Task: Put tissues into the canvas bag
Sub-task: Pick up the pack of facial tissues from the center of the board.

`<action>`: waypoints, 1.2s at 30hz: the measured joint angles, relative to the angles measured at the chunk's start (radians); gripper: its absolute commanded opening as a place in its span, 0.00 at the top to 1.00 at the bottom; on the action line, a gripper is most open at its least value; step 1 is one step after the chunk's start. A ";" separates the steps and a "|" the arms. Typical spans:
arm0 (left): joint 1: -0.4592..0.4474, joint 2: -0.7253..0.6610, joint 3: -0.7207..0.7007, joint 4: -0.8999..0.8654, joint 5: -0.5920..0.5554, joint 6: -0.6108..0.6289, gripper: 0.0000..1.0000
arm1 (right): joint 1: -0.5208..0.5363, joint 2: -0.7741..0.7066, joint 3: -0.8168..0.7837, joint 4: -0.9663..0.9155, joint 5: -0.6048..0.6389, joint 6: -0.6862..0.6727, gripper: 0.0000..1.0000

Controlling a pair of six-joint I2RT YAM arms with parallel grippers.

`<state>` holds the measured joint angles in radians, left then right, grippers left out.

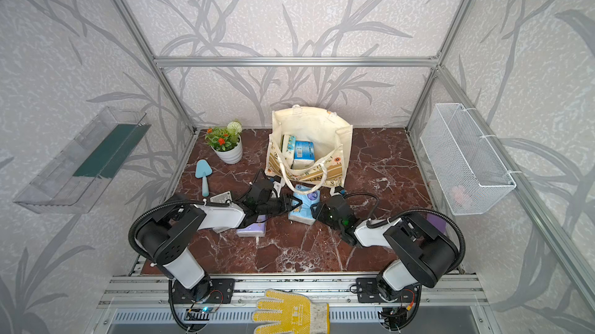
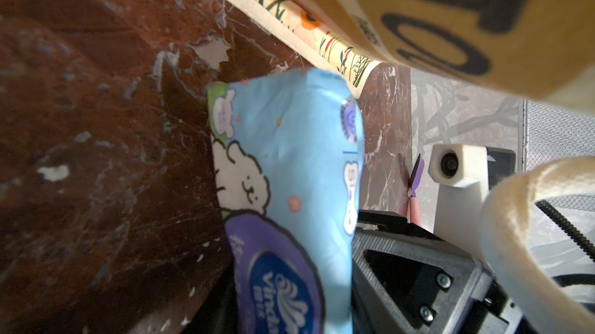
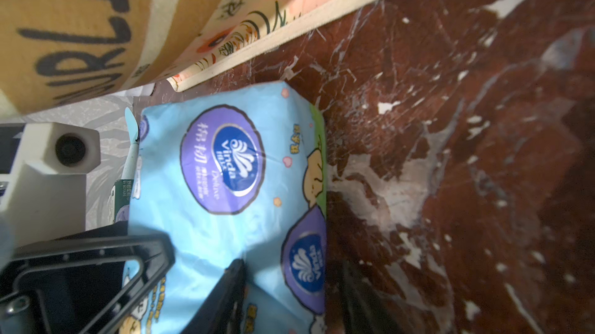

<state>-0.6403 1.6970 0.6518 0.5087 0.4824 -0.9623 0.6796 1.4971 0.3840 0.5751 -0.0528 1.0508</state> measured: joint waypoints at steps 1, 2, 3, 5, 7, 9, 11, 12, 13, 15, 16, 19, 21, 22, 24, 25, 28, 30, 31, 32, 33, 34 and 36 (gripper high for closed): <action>0.000 0.000 0.000 0.000 0.000 0.000 0.64 | 0.000 -0.003 0.000 -0.004 0.000 0.000 0.48; 0.000 0.000 0.000 0.000 0.000 -0.002 0.66 | -0.002 -0.007 0.000 -0.009 0.001 0.000 0.45; 0.000 0.000 0.000 0.000 0.002 -0.001 0.67 | -0.004 -0.013 0.000 -0.019 0.001 -0.002 0.41; -0.002 0.000 0.000 0.000 0.003 0.000 0.69 | -0.011 -0.030 -0.004 -0.039 0.001 -0.006 0.31; -0.005 0.000 0.001 -0.005 0.005 0.002 0.69 | -0.023 -0.056 -0.012 -0.072 0.002 -0.009 0.17; -0.007 0.000 0.002 -0.009 0.006 0.002 0.70 | -0.036 -0.094 -0.014 -0.103 0.000 -0.028 0.12; -0.008 -0.002 0.002 -0.014 0.006 0.002 0.70 | -0.055 -0.137 -0.015 -0.153 0.003 -0.042 0.09; -0.008 -0.005 0.003 -0.021 0.005 0.003 0.71 | -0.065 -0.163 -0.016 -0.180 0.006 -0.053 0.08; -0.008 -0.009 0.003 -0.028 0.005 0.003 0.72 | -0.075 -0.191 -0.015 -0.207 0.011 -0.062 0.07; -0.008 -0.022 0.003 -0.050 0.000 0.005 0.73 | -0.095 -0.251 -0.015 -0.259 0.016 -0.089 0.05; -0.008 -0.030 0.005 -0.065 -0.003 0.007 0.73 | -0.108 -0.285 -0.015 -0.284 0.016 -0.105 0.05; -0.010 -0.048 0.016 -0.112 -0.015 0.010 0.73 | -0.153 -0.366 -0.014 -0.350 0.009 -0.154 0.04; -0.011 -0.061 0.024 -0.144 -0.024 0.012 0.73 | -0.180 -0.403 -0.011 -0.393 0.002 -0.187 0.03; -0.011 -0.068 0.029 -0.164 -0.031 0.013 0.73 | -0.192 -0.420 -0.009 -0.413 -0.002 -0.202 0.03; -0.012 -0.082 0.040 -0.200 -0.043 0.016 0.73 | -0.209 -0.447 -0.006 -0.444 -0.009 -0.232 0.01; -0.012 -0.091 0.044 -0.219 -0.049 0.018 0.73 | -0.214 -0.460 -0.005 -0.457 -0.011 -0.244 0.00; -0.012 -0.118 0.048 -0.275 -0.071 0.020 0.73 | -0.220 -0.490 -0.003 -0.489 -0.019 -0.279 0.01; -0.012 -0.135 0.049 -0.309 -0.084 0.024 0.73 | -0.222 -0.503 -0.003 -0.499 -0.027 -0.298 0.01; -0.012 -0.146 0.049 -0.327 -0.093 0.026 0.73 | -0.222 -0.507 -0.003 -0.499 -0.031 -0.306 0.01; -0.012 -0.157 0.049 -0.343 -0.100 0.027 0.73 | -0.222 -0.510 -0.003 -0.499 -0.035 -0.313 0.01; -0.012 -0.171 0.049 -0.362 -0.110 0.028 0.73 | -0.222 -0.513 -0.003 -0.499 -0.039 -0.320 0.01; -0.012 -0.185 0.049 -0.384 -0.120 0.028 0.73 | -0.222 -0.515 -0.003 -0.499 -0.041 -0.325 0.01; -0.012 -0.208 0.049 -0.414 -0.137 0.027 0.73 | -0.223 -0.516 -0.003 -0.499 -0.045 -0.333 0.01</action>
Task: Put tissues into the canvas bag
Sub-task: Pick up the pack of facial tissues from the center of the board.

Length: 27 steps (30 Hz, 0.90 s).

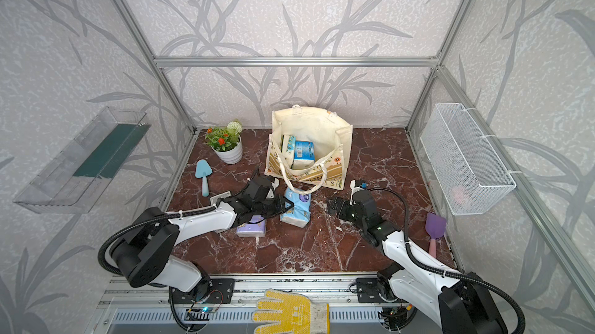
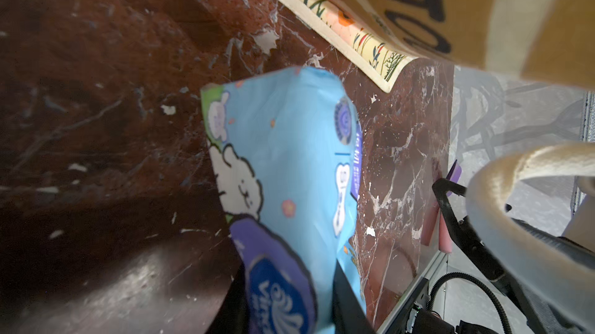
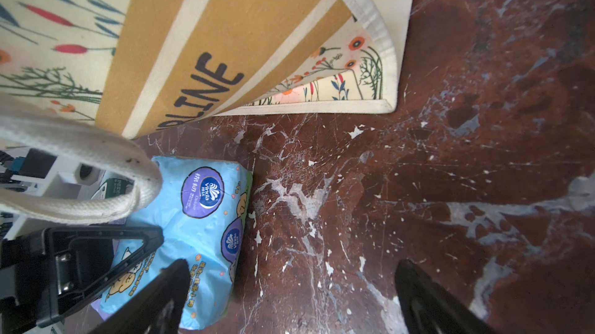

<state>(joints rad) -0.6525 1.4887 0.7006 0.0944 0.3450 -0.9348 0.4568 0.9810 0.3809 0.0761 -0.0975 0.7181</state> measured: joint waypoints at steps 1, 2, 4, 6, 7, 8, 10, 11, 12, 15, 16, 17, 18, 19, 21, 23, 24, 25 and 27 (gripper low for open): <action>0.000 -0.013 0.000 -0.018 -0.011 0.000 0.73 | 0.000 0.000 0.002 -0.001 -0.001 -0.005 0.01; 0.000 -0.025 0.000 -0.036 -0.021 0.000 0.73 | 0.000 0.000 0.004 -0.001 -0.002 -0.008 0.01; 0.000 -0.055 -0.002 -0.069 -0.044 -0.001 0.73 | 0.000 0.000 0.015 -0.002 -0.002 -0.012 0.01; 0.000 -0.085 -0.004 -0.100 -0.068 0.000 0.73 | -0.001 0.002 0.026 -0.002 -0.005 -0.014 0.01; 0.000 -0.103 -0.004 -0.119 -0.082 0.000 0.73 | -0.001 0.003 0.032 -0.001 -0.008 -0.014 0.01; 0.000 -0.119 -0.004 -0.136 -0.093 0.000 0.73 | -0.001 0.004 0.037 0.000 -0.010 -0.015 0.01; 0.000 -0.154 -0.004 -0.172 -0.121 0.002 0.73 | -0.001 0.011 0.048 0.002 -0.019 -0.017 0.01; 0.000 -0.169 -0.004 -0.189 -0.134 0.004 0.73 | -0.001 0.013 0.052 0.003 -0.023 -0.017 0.01; 0.000 -0.185 -0.004 -0.208 -0.146 0.008 0.73 | -0.001 0.014 0.055 0.003 -0.029 -0.017 0.01; 0.002 -0.227 -0.004 -0.266 -0.189 0.023 0.73 | -0.001 0.014 0.056 0.018 -0.047 -0.016 0.01; 0.002 -0.239 -0.004 -0.285 -0.201 0.027 0.73 | -0.001 0.014 0.056 0.026 -0.055 -0.016 0.01; 0.005 -0.249 -0.004 -0.300 -0.211 0.029 0.73 | -0.001 0.014 0.056 0.037 -0.064 -0.016 0.01; 0.008 -0.261 -0.004 -0.316 -0.221 0.035 0.73 | 0.000 0.014 0.056 0.048 -0.074 -0.016 0.01; 0.011 -0.274 -0.004 -0.330 -0.229 0.039 0.73 | 0.003 0.014 0.056 0.060 -0.085 -0.018 0.01; 0.019 -0.299 -0.002 -0.356 -0.243 0.045 0.73 | 0.014 0.014 0.059 0.077 -0.093 -0.029 0.01; 0.027 -0.321 0.002 -0.381 -0.255 0.051 0.73 | 0.039 0.015 0.067 0.088 -0.095 -0.046 0.01; 0.032 -0.332 0.005 -0.395 -0.261 0.055 0.73 | 0.055 0.015 0.073 0.093 -0.095 -0.058 0.00; 0.038 -0.344 0.011 -0.410 -0.267 0.061 0.73 | 0.071 0.015 0.080 0.097 -0.095 -0.070 0.01; 0.050 -0.368 0.027 -0.439 -0.276 0.072 0.73 | 0.093 0.015 0.094 0.103 -0.095 -0.091 0.01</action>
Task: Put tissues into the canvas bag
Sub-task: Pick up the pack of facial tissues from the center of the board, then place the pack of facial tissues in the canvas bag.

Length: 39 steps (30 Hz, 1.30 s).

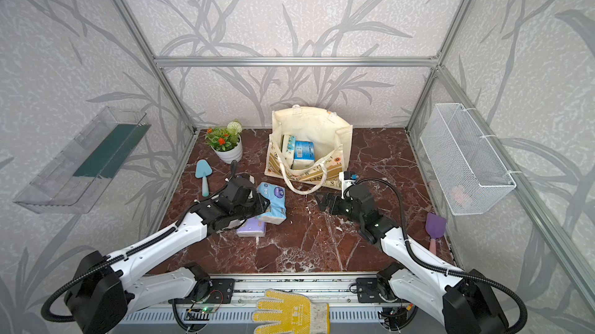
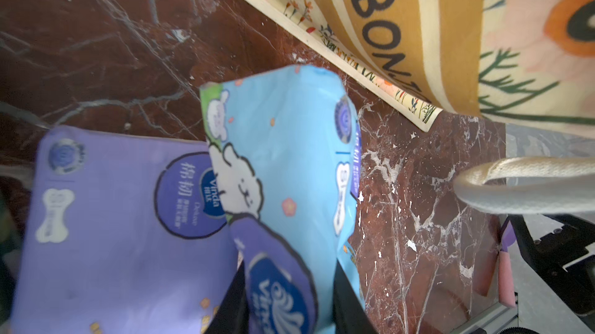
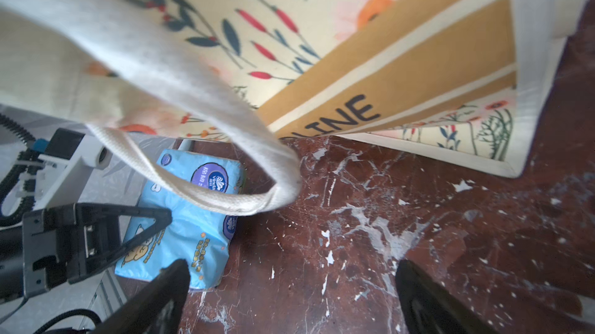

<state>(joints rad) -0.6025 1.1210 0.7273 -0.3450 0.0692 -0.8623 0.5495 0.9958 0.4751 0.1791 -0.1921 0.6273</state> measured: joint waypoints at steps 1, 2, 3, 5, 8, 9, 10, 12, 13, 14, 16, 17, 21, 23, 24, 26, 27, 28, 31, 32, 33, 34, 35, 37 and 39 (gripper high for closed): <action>0.006 -0.012 0.010 -0.015 -0.003 0.006 0.73 | 0.008 0.000 0.006 0.003 0.000 -0.010 0.00; 0.013 -0.024 0.019 -0.029 -0.009 0.013 0.73 | 0.011 0.000 0.011 0.004 0.001 -0.017 0.00; 0.020 -0.040 0.029 -0.045 -0.016 0.018 0.73 | 0.013 0.000 0.016 0.003 0.005 -0.027 0.00; 0.036 -0.084 0.043 -0.074 -0.028 0.030 0.72 | 0.014 -0.005 0.021 0.002 0.023 -0.044 0.00; 0.053 -0.164 0.047 -0.105 -0.060 0.040 0.71 | 0.014 -0.021 0.027 -0.022 0.049 -0.073 0.00; 0.058 -0.187 0.048 -0.115 -0.071 0.043 0.71 | 0.014 -0.025 0.035 -0.036 0.055 -0.082 0.00; 0.065 -0.209 0.055 -0.129 -0.080 0.049 0.71 | 0.013 -0.028 0.047 -0.050 0.061 -0.093 0.00; 0.076 -0.232 0.083 -0.164 -0.096 0.063 0.71 | 0.013 -0.032 0.073 -0.072 0.067 -0.114 0.00; 0.082 -0.235 0.106 -0.181 -0.100 0.073 0.71 | 0.013 -0.035 0.087 -0.081 0.071 -0.126 0.00; 0.084 -0.232 0.136 -0.198 -0.103 0.086 0.70 | 0.013 -0.039 0.099 -0.086 0.073 -0.135 0.00; 0.088 -0.221 0.196 -0.225 -0.106 0.109 0.70 | 0.013 -0.048 0.115 -0.094 0.078 -0.152 0.00; 0.088 -0.213 0.231 -0.234 -0.106 0.127 0.70 | 0.013 -0.053 0.121 -0.095 0.077 -0.161 0.00; 0.088 -0.167 0.370 -0.257 -0.105 0.183 0.70 | 0.013 -0.064 0.136 -0.098 0.054 -0.190 0.00; 0.088 -0.137 0.436 -0.264 -0.102 0.216 0.70 | 0.014 -0.070 0.137 -0.098 0.038 -0.201 0.00; 0.088 -0.127 0.457 -0.265 -0.101 0.225 0.70 | 0.014 -0.072 0.137 -0.098 0.029 -0.207 0.00; 0.088 -0.100 0.501 -0.269 -0.092 0.251 0.70 | 0.014 -0.076 0.138 -0.097 0.014 -0.215 0.00; 0.088 -0.087 0.519 -0.269 -0.085 0.260 0.70 | 0.014 -0.077 0.140 -0.097 0.009 -0.219 0.00; 0.088 -0.069 0.539 -0.269 -0.076 0.269 0.70 | 0.014 -0.079 0.143 -0.096 0.005 -0.223 0.00; 0.088 -0.011 0.603 -0.268 -0.047 0.294 0.70 | 0.014 -0.079 0.159 -0.094 -0.002 -0.237 0.00; 0.089 0.013 0.628 -0.265 -0.035 0.303 0.70 | 0.014 -0.079 0.166 -0.093 -0.003 -0.239 0.00; 0.089 0.034 0.651 -0.264 -0.024 0.311 0.70 | 0.014 -0.079 0.172 -0.093 -0.004 -0.242 0.00; 0.089 0.060 0.680 -0.262 -0.010 0.318 0.70 | 0.014 -0.078 0.180 -0.093 -0.004 -0.245 0.00; 0.089 0.087 0.708 -0.259 0.006 0.327 0.70 | 0.014 -0.074 0.187 -0.089 -0.004 -0.250 0.00; 0.089 0.140 0.764 -0.251 0.038 0.348 0.70 | 0.014 -0.066 0.198 -0.085 -0.004 -0.258 0.00; 0.089 0.197 0.819 -0.241 0.073 0.368 0.70 | 0.014 -0.060 0.203 -0.079 -0.001 -0.263 0.00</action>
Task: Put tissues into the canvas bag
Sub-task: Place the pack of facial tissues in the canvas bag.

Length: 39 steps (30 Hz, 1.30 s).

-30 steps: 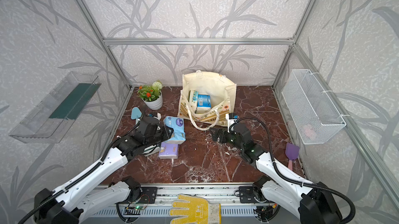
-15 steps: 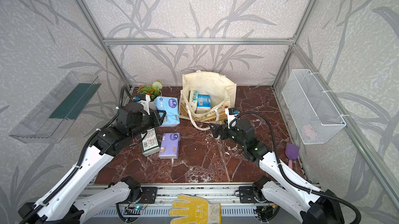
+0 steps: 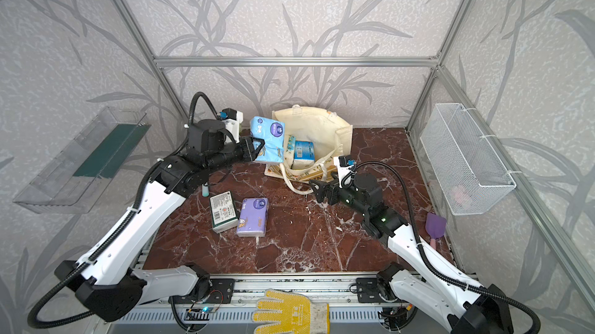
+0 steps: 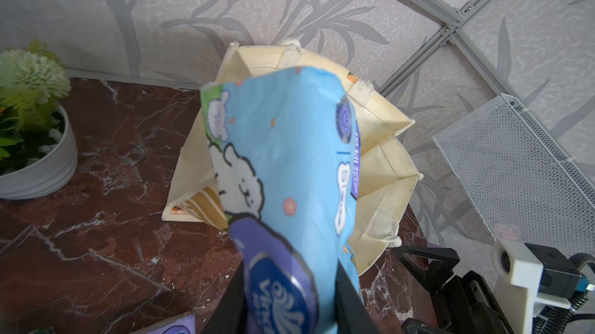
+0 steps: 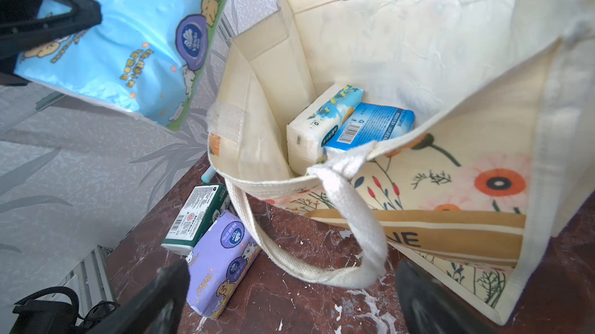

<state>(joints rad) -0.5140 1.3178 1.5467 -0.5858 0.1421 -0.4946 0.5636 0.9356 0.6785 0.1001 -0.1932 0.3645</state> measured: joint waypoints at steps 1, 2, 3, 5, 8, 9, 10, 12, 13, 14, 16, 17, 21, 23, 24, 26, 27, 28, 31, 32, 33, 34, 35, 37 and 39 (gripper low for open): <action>0.000 0.033 0.034 0.002 0.017 0.008 0.70 | 0.000 0.001 0.002 -0.001 0.002 -0.003 0.00; 0.000 0.068 0.069 0.004 0.032 0.016 0.70 | 0.000 0.002 0.003 -0.002 0.006 -0.007 0.00; 0.000 0.096 0.098 0.005 0.047 0.024 0.70 | 0.000 0.002 0.004 -0.003 0.011 -0.011 0.00; 0.000 0.175 0.179 0.006 0.081 0.034 0.70 | -0.002 0.002 0.011 -0.011 0.021 -0.020 0.00; -0.002 0.286 0.291 0.003 0.121 0.050 0.71 | -0.019 0.000 0.014 -0.019 0.027 -0.029 0.00; -0.003 0.319 0.328 0.001 0.130 0.054 0.71 | -0.027 -0.002 0.014 -0.023 0.027 -0.031 0.00; -0.005 0.363 0.375 -0.006 0.140 0.058 0.71 | -0.039 -0.003 0.014 -0.027 0.027 -0.034 0.00; -0.011 0.440 0.460 -0.023 0.149 0.067 0.71 | -0.061 -0.007 0.014 -0.033 0.028 -0.037 0.00; -0.016 0.480 0.505 -0.037 0.151 0.072 0.71 | -0.074 -0.010 0.014 -0.039 0.028 -0.039 0.00; -0.020 0.524 0.554 -0.056 0.151 0.076 0.71 | -0.085 -0.013 0.015 -0.045 0.028 -0.040 0.00; -0.026 0.598 0.641 -0.093 0.151 0.081 0.71 | -0.105 -0.017 0.021 -0.063 0.028 -0.042 0.00; -0.030 0.636 0.688 -0.116 0.151 0.085 0.71 | -0.115 -0.017 0.028 -0.073 0.028 -0.044 0.00; -0.045 0.774 0.871 -0.227 0.143 0.103 0.71 | -0.148 -0.018 0.048 -0.094 0.037 -0.045 0.00; -0.056 0.827 0.938 -0.277 0.139 0.106 0.71 | -0.171 -0.019 0.050 -0.106 0.044 -0.043 0.00; -0.061 0.840 0.950 -0.289 0.139 0.106 0.71 | -0.182 -0.019 0.050 -0.111 0.046 -0.040 0.00; -0.070 0.859 0.957 -0.317 0.138 0.105 0.71 | -0.208 -0.018 0.050 -0.122 0.051 -0.034 0.00; -0.071 0.866 0.958 -0.332 0.138 0.102 0.71 | -0.215 -0.018 0.050 -0.125 0.052 -0.032 0.00; -0.074 0.874 0.958 -0.343 0.137 0.101 0.71 | -0.225 -0.018 0.050 -0.129 0.054 -0.026 0.00; -0.081 0.896 0.958 -0.371 0.138 0.097 0.71 | -0.237 -0.018 0.050 -0.132 0.054 -0.018 0.00; -0.082 0.905 0.958 -0.378 0.138 0.094 0.71 | -0.241 -0.018 0.050 -0.133 0.054 -0.017 0.00; -0.083 0.912 0.958 -0.385 0.139 0.091 0.71 | -0.243 -0.018 0.050 -0.134 0.054 -0.016 0.00; -0.085 0.920 0.958 -0.391 0.139 0.088 0.71 | -0.245 -0.018 0.050 -0.134 0.054 -0.015 0.00; -0.088 0.927 0.958 -0.395 0.140 0.083 0.71 | -0.249 -0.018 0.050 -0.135 0.054 -0.013 0.00; -0.090 0.940 0.958 -0.399 0.141 0.072 0.71 | -0.256 -0.018 0.050 -0.135 0.054 -0.008 0.00; -0.092 0.953 0.958 -0.405 0.141 0.063 0.72 | -0.261 -0.018 0.050 -0.135 0.054 0.002 0.00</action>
<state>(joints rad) -0.6060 2.2704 2.5050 -0.9905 0.2832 -0.4316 0.3031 0.9173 0.7284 -0.0349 -0.1394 0.3660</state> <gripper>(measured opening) 0.293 0.997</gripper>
